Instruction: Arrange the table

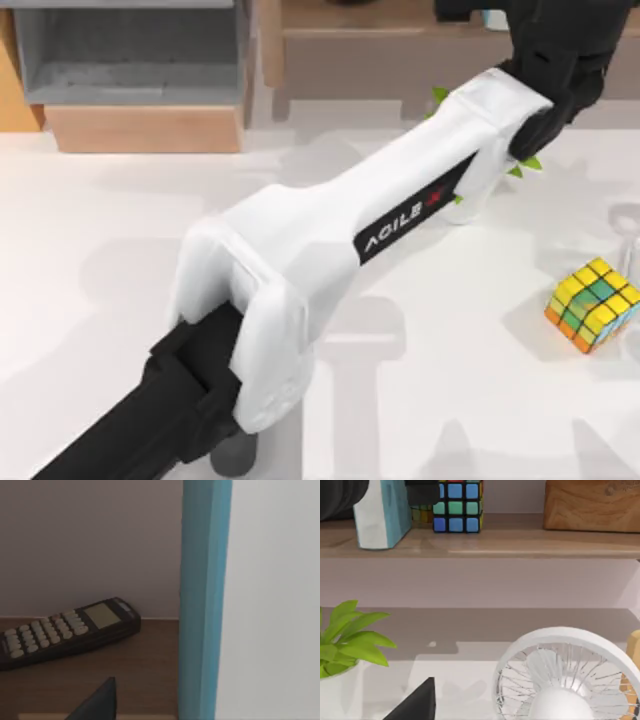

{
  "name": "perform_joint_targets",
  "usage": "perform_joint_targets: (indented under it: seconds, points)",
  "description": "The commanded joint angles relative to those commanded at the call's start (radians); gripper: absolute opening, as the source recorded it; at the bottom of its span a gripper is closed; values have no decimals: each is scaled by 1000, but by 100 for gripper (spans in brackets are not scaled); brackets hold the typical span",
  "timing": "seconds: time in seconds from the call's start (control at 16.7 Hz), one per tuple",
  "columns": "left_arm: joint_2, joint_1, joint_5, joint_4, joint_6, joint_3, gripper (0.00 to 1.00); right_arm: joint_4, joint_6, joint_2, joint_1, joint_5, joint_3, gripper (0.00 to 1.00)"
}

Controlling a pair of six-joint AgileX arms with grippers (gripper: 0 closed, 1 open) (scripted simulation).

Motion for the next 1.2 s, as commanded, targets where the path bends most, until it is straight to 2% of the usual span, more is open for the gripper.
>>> perform_joint_targets:
  seconds: [0.72, 1.2]
  points:
    - [0, 0, 0, 0, 0, 0, 2, 0, 0, 0, 0, 0, 0, 100]
    - [0, 0, 0, 0, 0, 0, 0, 0, 0, 0, 0, 0, 0, 100]
